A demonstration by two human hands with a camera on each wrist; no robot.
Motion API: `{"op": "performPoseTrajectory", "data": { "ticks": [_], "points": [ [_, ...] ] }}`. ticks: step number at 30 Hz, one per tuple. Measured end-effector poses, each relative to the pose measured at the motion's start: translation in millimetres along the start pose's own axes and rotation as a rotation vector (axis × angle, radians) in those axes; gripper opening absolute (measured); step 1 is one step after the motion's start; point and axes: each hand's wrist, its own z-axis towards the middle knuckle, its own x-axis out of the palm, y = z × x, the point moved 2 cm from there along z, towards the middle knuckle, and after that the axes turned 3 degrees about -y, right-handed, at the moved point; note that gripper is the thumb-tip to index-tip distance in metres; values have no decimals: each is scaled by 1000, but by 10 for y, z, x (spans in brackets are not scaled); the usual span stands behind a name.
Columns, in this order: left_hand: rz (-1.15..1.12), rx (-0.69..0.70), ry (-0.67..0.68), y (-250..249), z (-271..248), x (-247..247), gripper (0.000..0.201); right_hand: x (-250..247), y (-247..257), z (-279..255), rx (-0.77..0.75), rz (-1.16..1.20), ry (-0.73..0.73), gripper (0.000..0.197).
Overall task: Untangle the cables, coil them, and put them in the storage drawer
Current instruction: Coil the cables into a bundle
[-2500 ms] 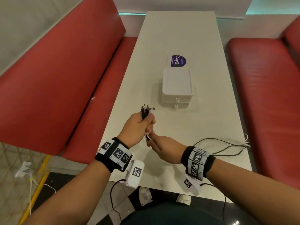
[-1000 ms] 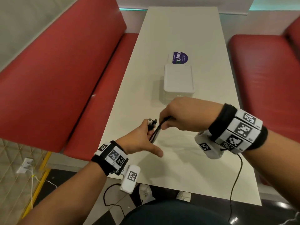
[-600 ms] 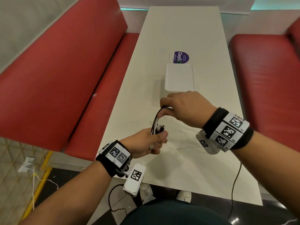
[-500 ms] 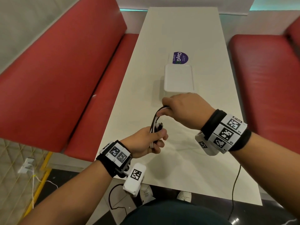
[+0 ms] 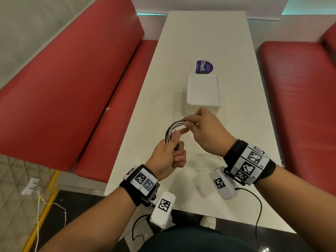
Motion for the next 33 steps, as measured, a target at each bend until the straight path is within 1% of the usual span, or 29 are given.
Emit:
{"op": "performPoseTrajectory", "data": {
  "ticks": [2,4,6,8,9,10,12,13,16,18,20,22,24,26,29,31,32,33],
  "points": [
    [-103,37,-60,17,56,0,46,35,16,-40,59,65,-109,18],
    [-199,54,-102,39,108,-7,42,39,25,-83,159,211,-193,8],
    [-259,68,-126,42,133,-10,37,37,48,-141,249,357,-208,11],
    [-289,78,-133,41,148,-16,34,56,89,-203,284,439,-200,14],
    [-291,76,-139,39,151,-16,37,77,98,-228,287,472,-202,13],
    [-292,72,-144,40,154,-16,43,101,103,-250,291,501,-212,12],
    [-287,63,-151,40,157,-5,58,146,87,-262,285,481,-255,11],
    [-281,60,-148,35,151,9,59,169,68,-258,281,447,-273,11],
    [-307,42,-167,27,148,36,52,220,47,-245,263,407,-291,12],
    [-313,37,-182,35,172,35,51,239,32,-229,230,398,-311,14],
    [-326,17,-190,49,198,23,50,248,15,-216,171,344,-326,12],
    [-369,1,-187,39,215,21,43,267,24,-229,90,219,-291,8],
    [-402,-12,-147,17,221,33,37,306,44,-268,7,138,-246,20],
    [-434,-18,-136,-2,220,40,32,320,59,-311,-39,155,-232,26],
    [-489,-13,-83,-13,233,60,22,311,-21,-297,-22,192,-253,28],
    [-485,15,-50,-20,252,69,18,307,-64,-303,47,226,-261,31],
    [-475,33,-44,-27,266,63,18,305,-78,-313,85,272,-267,28],
    [-468,51,-44,-40,270,53,18,301,-95,-323,141,339,-262,30]
  ]
}}
